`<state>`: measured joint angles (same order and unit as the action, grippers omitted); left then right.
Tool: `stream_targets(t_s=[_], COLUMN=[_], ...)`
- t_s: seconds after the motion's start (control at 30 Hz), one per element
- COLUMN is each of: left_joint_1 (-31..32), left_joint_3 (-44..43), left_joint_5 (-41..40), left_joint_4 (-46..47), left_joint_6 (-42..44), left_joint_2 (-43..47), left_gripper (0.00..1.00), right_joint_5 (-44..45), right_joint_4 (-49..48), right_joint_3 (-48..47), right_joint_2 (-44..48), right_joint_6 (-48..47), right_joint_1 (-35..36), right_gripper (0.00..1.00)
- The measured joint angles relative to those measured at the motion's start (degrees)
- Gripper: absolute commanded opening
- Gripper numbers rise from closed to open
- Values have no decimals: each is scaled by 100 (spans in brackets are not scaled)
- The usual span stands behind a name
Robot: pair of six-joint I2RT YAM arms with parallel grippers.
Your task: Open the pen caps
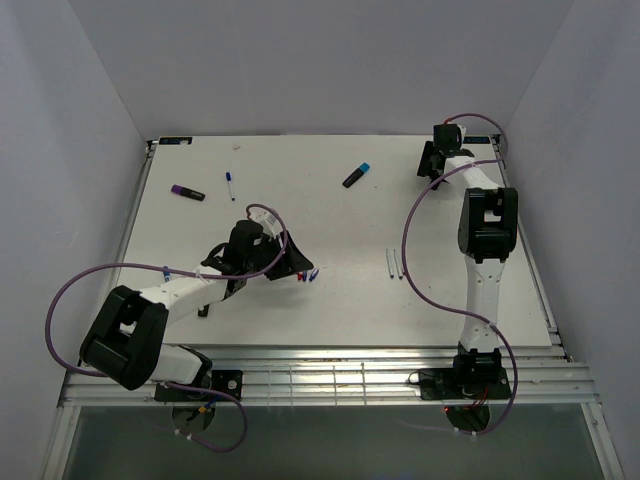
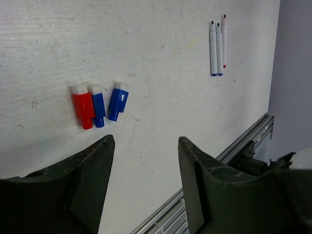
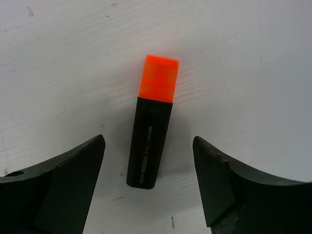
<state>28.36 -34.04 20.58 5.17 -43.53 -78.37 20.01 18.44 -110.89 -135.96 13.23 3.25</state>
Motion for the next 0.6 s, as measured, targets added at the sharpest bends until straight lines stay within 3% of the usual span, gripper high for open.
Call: stream_targets(t_s=[0.27, 0.6], left_joint_1=[0, 0], left_joint_3=[-138, -138], left_joint_5=[-15, -22], left_joint_4=[20, -4], left_joint_6=[2, 2], left_joint_2=[-11, 15], left_gripper=[65, 66], right_joint_5=[-243, -483], right_joint_4=[234, 455], right_joint_3=[-798, -831], right_joint_2=[-549, -564], right_joint_6=[-136, -184], right_joint_1=[-61, -92], right_gripper=[69, 54])
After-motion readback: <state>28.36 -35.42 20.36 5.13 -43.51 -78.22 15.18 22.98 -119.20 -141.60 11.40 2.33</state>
